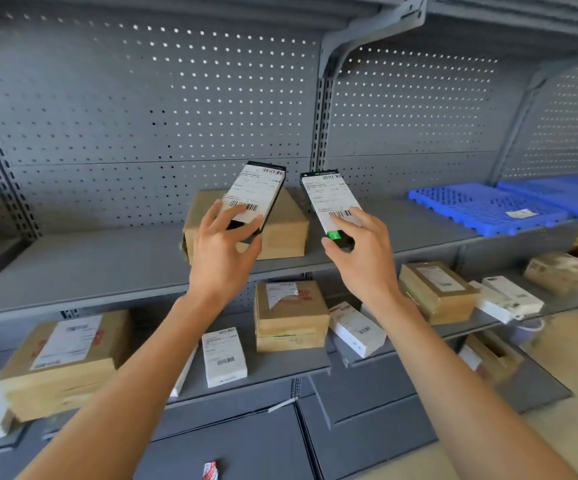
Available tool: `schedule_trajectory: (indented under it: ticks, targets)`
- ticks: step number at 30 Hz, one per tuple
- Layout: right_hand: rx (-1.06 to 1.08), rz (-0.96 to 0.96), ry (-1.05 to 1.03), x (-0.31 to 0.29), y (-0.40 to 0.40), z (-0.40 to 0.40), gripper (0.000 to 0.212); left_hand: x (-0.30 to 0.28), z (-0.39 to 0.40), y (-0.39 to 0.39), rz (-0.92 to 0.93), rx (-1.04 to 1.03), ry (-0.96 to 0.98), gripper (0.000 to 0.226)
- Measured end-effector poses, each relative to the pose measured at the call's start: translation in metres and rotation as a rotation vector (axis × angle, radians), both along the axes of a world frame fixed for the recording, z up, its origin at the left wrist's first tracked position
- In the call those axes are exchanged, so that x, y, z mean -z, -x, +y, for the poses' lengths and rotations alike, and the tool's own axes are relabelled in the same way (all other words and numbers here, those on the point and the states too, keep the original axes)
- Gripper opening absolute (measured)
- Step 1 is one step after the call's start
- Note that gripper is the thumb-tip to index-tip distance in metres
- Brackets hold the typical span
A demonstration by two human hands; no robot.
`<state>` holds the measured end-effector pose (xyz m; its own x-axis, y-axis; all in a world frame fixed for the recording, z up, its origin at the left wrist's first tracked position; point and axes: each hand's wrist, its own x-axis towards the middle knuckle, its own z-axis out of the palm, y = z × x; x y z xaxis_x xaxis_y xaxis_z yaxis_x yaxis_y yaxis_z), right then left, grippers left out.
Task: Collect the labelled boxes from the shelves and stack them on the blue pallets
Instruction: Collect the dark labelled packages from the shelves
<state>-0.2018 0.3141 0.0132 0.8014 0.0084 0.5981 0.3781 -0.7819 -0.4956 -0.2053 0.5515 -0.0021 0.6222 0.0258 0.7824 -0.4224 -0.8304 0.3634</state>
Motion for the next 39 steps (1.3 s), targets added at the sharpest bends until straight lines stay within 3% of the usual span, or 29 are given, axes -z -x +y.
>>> schedule_trajectory:
  ticks: [14,24,31,39]
  targets:
    - [0.282,0.086,-0.044,0.015,0.046,-0.256,0.050,0.015,-0.258,-0.027,0.058,0.260,-0.060,0.028]
    - [0.429,0.154,-0.069,0.031,0.060,-0.382,0.052,0.025,-0.394,-0.046,0.117,0.408,-0.079,0.034]
    - [0.491,0.195,-0.044,0.045,0.029,-0.438,0.050,0.039,-0.452,-0.086,0.166,0.460,-0.069,0.034]
    - [0.427,0.208,-0.046,0.040,-0.058,-0.478,0.051,0.047,-0.495,-0.175,0.147,0.478,0.011,0.032]
